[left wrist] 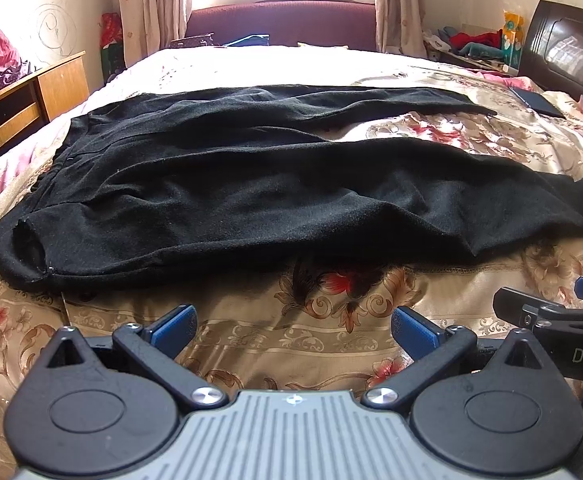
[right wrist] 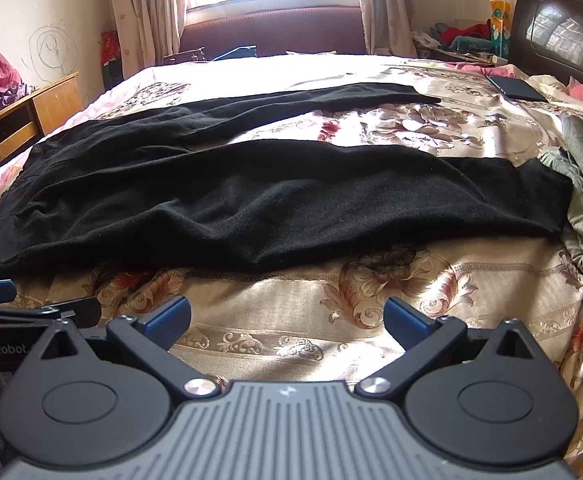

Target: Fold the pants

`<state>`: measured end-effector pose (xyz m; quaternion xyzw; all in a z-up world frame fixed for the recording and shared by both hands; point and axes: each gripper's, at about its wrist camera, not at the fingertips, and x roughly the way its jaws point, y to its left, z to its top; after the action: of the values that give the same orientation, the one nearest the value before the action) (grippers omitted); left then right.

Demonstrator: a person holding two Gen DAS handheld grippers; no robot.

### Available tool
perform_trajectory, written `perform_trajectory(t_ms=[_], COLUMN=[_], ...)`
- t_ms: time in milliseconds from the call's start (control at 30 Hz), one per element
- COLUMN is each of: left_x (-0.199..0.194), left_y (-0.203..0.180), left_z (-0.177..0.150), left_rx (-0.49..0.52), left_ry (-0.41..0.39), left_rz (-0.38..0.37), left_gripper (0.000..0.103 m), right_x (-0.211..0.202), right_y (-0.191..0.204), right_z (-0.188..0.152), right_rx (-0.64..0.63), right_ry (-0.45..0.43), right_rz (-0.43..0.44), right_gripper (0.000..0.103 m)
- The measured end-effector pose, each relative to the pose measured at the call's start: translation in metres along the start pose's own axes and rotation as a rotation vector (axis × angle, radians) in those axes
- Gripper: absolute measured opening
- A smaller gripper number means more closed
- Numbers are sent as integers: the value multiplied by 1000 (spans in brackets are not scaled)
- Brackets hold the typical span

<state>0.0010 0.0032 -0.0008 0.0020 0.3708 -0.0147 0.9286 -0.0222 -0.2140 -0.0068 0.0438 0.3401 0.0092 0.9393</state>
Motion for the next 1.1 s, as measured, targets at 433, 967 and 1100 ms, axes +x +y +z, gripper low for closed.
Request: perform_trajectory(t_ms=[433, 967, 1100], left_x=[-4, 49, 54], left_y=[-47, -135, -137], left_z=[25, 53, 50], left_rx=[142, 296, 317], left_ry=[-113, -122, -120], left_rz=[-123, -250, -252], left_gripper=[103, 103, 103], right_x=[-5, 67, 58], right_y=[-116, -215, -230], right_z=[26, 40, 33], right_rx=[483, 713, 755], right_ry=[-42, -211, -215], right_rz=[-78, -259, -243], right_gripper=[102, 98, 40])
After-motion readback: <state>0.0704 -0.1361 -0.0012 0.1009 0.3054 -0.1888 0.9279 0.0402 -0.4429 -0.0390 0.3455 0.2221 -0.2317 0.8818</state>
